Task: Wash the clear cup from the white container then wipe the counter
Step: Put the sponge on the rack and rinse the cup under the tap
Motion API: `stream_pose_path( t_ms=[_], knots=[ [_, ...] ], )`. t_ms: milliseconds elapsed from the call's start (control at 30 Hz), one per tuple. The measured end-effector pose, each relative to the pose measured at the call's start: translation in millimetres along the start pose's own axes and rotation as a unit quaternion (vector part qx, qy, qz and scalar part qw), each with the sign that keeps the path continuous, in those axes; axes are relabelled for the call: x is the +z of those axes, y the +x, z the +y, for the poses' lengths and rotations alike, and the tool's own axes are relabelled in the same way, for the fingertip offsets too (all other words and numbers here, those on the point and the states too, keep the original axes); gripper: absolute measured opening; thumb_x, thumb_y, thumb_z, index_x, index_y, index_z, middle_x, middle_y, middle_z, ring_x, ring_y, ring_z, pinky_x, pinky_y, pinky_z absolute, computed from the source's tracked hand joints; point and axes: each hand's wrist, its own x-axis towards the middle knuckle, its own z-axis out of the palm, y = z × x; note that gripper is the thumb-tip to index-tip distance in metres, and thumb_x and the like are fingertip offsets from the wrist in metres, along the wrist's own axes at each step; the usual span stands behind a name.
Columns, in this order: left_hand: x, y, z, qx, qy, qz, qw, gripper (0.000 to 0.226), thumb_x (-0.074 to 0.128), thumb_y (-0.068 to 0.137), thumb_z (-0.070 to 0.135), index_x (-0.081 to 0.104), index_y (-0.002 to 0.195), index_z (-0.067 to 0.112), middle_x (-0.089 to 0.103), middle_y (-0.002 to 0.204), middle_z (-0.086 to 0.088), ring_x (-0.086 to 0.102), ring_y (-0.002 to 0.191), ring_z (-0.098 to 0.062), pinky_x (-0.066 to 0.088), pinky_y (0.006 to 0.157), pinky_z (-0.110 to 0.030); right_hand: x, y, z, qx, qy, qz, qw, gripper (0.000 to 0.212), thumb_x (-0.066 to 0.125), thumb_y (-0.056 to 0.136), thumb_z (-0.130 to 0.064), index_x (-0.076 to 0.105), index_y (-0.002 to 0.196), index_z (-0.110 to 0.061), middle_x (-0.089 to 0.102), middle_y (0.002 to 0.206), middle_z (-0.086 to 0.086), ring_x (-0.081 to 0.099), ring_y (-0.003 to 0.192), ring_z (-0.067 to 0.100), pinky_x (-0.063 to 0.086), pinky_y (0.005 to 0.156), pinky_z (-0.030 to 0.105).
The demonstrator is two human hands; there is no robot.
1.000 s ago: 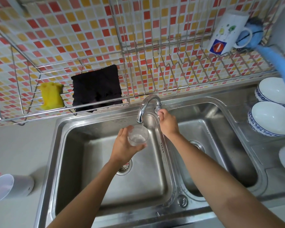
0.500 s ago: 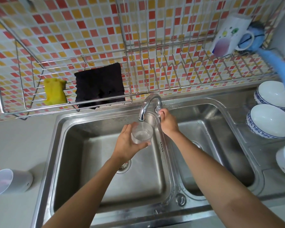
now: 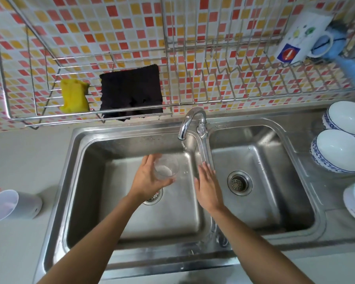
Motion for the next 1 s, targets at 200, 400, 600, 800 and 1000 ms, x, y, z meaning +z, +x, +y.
stream_pose_path(
  t_ms=[200, 400, 600, 800, 1000],
  knots=[
    [4.2, -15.0, -29.3, -0.064, 0.075, -0.034, 0.995, 0.082, 0.09, 0.058, 0.033, 0.048, 0.126, 0.019, 0.045, 0.122, 0.002, 0.053, 0.109, -0.021, 0.041, 0.093, -0.034, 6.4, -17.7, 4.7, -0.044, -0.168, -0.053, 0.983, 0.059, 0.055, 0.093, -0.028, 0.037, 0.145, -0.006, 0.02, 0.156, 0.019, 0.014, 0.146, 0.031, 0.01, 0.119, 0.045],
    [0.7, -20.2, -43.1, -0.103, 0.192, -0.06, 0.974, 0.075, 0.079, 0.067, 0.049, 0.043, 0.127, 0.024, 0.061, 0.118, 0.002, 0.054, 0.112, -0.024, 0.026, 0.088, -0.036, 5.3, -19.3, 1.4, -0.047, -0.205, -0.083, 0.974, 0.063, 0.048, 0.094, -0.031, 0.027, 0.148, -0.006, 0.01, 0.157, 0.021, 0.005, 0.146, 0.033, 0.011, 0.119, 0.046],
    [-1.1, -21.6, -57.8, -0.096, 0.309, -0.092, 0.942, 0.082, 0.07, 0.068, 0.063, 0.039, 0.135, 0.029, 0.052, 0.133, 0.003, 0.045, 0.123, -0.021, 0.026, 0.092, -0.04, 0.6, -19.1, -1.4, -0.037, -0.186, -0.092, 0.977, 0.07, 0.044, 0.093, -0.031, 0.016, 0.151, -0.006, 0.006, 0.158, 0.018, -0.001, 0.147, 0.027, -0.001, 0.12, 0.041],
    [2.2, -23.5, -64.3, -0.08, 0.394, -0.081, 0.912, 0.081, 0.067, 0.067, 0.07, 0.041, 0.132, 0.031, 0.052, 0.125, 0.001, 0.045, 0.116, -0.023, 0.03, 0.09, -0.041, 0.3, -18.3, -1.5, -0.03, -0.181, -0.101, 0.978, 0.074, 0.042, 0.092, -0.031, 0.008, 0.151, -0.002, 0.002, 0.159, 0.016, -0.005, 0.147, 0.025, 0.001, 0.12, 0.041],
    [-5.0, -21.9, -63.6, -0.079, 0.432, -0.082, 0.895, 0.08, 0.071, 0.066, 0.065, 0.041, 0.132, 0.031, 0.051, 0.123, 0.0, 0.044, 0.114, -0.023, 0.031, 0.09, -0.041, -0.1, -18.9, -1.0, -0.028, -0.185, -0.104, 0.977, 0.075, 0.039, 0.091, -0.031, 0.005, 0.151, -0.002, 0.0, 0.159, 0.015, -0.006, 0.147, 0.024, 0.001, 0.12, 0.041]
  ],
)
